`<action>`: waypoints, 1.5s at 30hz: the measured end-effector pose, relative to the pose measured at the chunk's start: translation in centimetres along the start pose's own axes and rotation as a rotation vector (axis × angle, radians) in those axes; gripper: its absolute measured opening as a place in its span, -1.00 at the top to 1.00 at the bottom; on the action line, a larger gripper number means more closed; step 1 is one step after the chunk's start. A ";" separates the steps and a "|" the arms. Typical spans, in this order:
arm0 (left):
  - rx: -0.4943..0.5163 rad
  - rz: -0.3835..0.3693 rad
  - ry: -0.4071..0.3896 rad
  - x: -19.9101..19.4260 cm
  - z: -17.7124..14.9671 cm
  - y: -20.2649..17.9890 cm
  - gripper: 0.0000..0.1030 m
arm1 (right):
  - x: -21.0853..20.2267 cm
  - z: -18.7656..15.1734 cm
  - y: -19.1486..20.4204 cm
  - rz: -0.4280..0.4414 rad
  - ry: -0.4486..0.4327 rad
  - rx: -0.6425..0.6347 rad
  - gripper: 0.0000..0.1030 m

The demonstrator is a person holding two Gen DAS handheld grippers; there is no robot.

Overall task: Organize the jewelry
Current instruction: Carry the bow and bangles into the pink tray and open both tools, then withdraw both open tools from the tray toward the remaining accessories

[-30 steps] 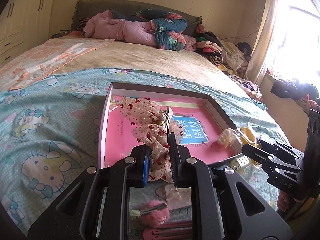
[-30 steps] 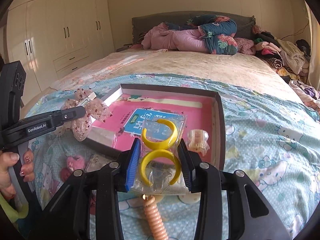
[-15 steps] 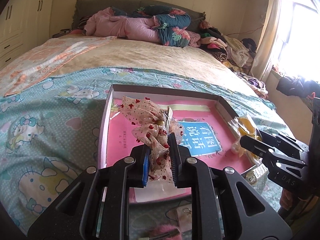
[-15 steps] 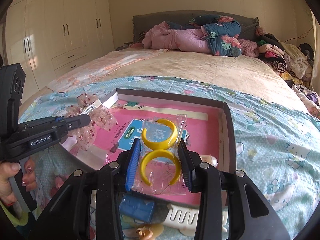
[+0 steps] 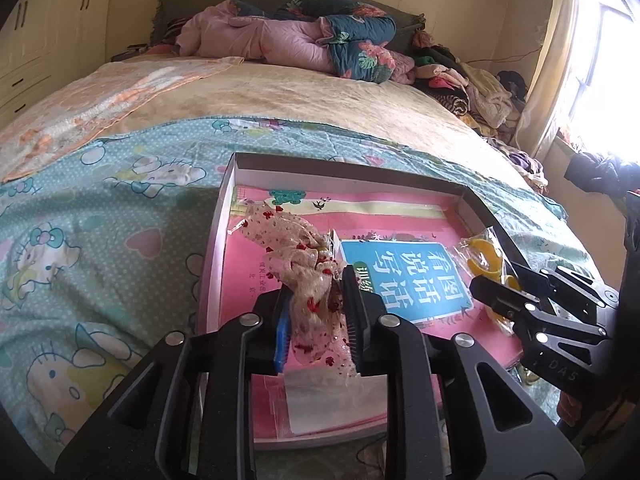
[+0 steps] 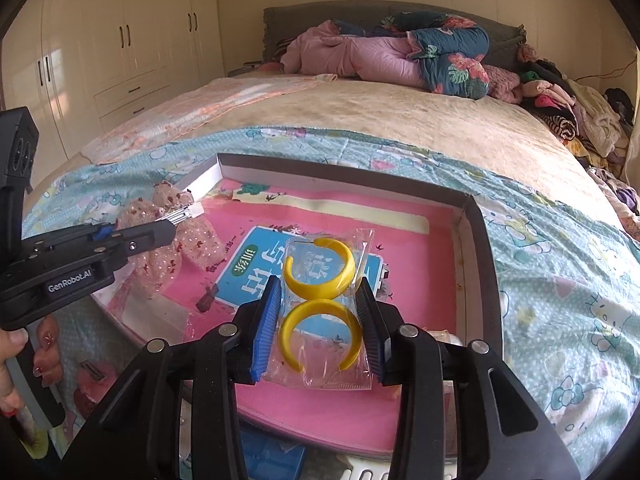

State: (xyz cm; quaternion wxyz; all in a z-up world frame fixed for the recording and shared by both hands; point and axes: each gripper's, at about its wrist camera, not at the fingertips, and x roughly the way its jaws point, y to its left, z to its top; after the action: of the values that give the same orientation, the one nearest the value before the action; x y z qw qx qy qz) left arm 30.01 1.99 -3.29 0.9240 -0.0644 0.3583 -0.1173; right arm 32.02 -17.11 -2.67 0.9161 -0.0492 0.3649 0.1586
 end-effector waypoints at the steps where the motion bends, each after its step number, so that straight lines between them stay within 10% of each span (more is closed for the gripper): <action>1: 0.002 0.003 0.001 0.0 0.0 0.0 0.65 | 0.2 -0.1 0.1 -0.002 0.006 0.002 0.29; 18: 0.028 0.022 -0.028 -1.9 -0.4 -0.4 0.07 | 1.3 -0.9 -0.1 -0.014 0.036 0.029 0.21; 45: 0.018 0.034 -0.162 -8.4 -2.7 -1.2 -0.78 | -7.9 -3.8 -0.5 -0.069 -0.126 0.052 -0.71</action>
State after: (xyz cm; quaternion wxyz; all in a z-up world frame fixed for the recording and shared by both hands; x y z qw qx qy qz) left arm 21.96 2.90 0.39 0.9523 -0.0591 0.2826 -0.0990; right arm 24.27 -20.42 -0.02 0.9432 -0.0281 0.3086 0.1202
